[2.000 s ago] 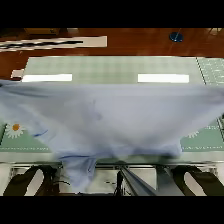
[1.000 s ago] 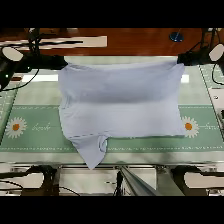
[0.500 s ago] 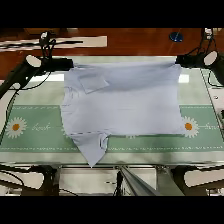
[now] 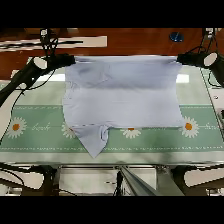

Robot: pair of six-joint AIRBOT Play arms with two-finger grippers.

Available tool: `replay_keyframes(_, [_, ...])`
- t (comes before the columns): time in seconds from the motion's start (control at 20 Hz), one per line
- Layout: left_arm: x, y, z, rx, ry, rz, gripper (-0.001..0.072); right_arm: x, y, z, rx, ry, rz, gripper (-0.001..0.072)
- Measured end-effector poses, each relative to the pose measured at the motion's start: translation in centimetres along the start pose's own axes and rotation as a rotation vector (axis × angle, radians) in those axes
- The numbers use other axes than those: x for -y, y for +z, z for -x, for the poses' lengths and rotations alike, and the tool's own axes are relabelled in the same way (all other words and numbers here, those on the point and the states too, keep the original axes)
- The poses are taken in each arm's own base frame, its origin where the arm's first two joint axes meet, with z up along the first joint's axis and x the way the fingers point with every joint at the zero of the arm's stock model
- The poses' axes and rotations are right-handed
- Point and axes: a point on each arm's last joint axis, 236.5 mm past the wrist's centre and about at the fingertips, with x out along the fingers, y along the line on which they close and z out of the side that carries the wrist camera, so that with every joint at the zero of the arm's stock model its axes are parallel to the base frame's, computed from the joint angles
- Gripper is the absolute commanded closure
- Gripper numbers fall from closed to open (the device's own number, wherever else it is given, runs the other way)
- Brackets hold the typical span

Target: Fold the shirts.

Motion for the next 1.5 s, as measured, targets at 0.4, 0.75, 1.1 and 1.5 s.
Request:
replay_keyframes(0.4, [0.7,-0.3,2.4,-0.104,-0.068,0.006,0.0685,0.3,-1.1,2.3,-0.092,0.015,-0.009,0.0692])
replay_keyframes(0.75, [1.3,-9.4,5.3,-0.525,-0.129,0.082,0.0684,0.6,-8.2,4.5,-0.406,0.051,-0.040,0.0692])
replay_keyframes(1.1, [1.9,-14.3,4.8,-0.687,-0.134,0.120,0.0594,-0.4,-11.9,3.4,-0.527,0.101,-0.099,0.0673])
replay_keyframes(1.5, [-1.6,-10.8,9.4,-0.724,-0.148,0.121,0.0198,3.2,-10.3,9.2,-0.598,0.044,-0.031,0.0231])
